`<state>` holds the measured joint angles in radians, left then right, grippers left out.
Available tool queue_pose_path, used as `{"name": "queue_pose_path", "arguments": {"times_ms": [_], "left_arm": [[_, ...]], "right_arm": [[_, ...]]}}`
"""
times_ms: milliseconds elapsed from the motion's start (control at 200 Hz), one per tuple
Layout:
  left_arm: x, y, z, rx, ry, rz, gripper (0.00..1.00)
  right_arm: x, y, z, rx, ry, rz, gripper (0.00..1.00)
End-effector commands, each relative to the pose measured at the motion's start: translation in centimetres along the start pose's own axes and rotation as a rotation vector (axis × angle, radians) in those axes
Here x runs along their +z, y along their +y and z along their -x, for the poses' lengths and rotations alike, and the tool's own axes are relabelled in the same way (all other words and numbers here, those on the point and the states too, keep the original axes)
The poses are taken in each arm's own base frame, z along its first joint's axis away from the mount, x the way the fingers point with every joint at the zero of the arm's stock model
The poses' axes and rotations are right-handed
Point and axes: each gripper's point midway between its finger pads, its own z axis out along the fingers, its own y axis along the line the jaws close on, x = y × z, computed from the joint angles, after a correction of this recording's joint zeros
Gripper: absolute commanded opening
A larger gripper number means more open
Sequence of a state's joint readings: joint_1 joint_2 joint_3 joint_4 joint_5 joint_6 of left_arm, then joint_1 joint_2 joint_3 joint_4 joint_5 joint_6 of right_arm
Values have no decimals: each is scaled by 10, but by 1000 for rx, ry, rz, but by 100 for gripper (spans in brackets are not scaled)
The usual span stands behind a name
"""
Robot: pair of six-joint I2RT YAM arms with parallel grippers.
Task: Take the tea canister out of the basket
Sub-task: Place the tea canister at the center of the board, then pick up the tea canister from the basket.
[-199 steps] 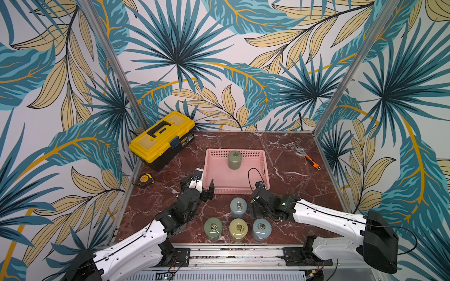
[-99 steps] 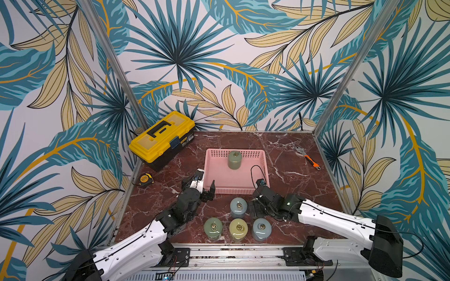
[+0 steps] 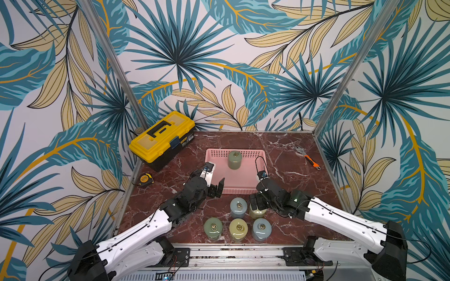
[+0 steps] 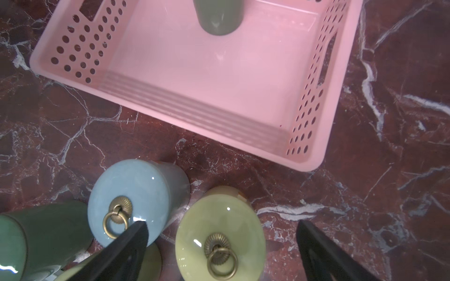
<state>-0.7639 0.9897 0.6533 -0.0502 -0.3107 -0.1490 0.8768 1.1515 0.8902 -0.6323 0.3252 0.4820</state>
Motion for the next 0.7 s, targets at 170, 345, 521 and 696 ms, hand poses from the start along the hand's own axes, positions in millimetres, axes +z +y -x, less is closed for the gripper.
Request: {"name": "queue_pose_path", "arguments": {"times_ms": [170, 345, 521, 696], "left_arm": [[22, -23, 22, -41, 58, -70, 100], [41, -29, 26, -87, 100, -55, 100], [60, -27, 28, -140, 128, 2, 100], [80, -26, 32, -177, 173, 56, 100]], "right_arm": [[7, -31, 28, -25, -53, -44, 99], [12, -43, 45, -12, -104, -42, 99], [11, -47, 55, -22, -166, -36, 99], [8, -57, 56, -20, -236, -69, 99]]}}
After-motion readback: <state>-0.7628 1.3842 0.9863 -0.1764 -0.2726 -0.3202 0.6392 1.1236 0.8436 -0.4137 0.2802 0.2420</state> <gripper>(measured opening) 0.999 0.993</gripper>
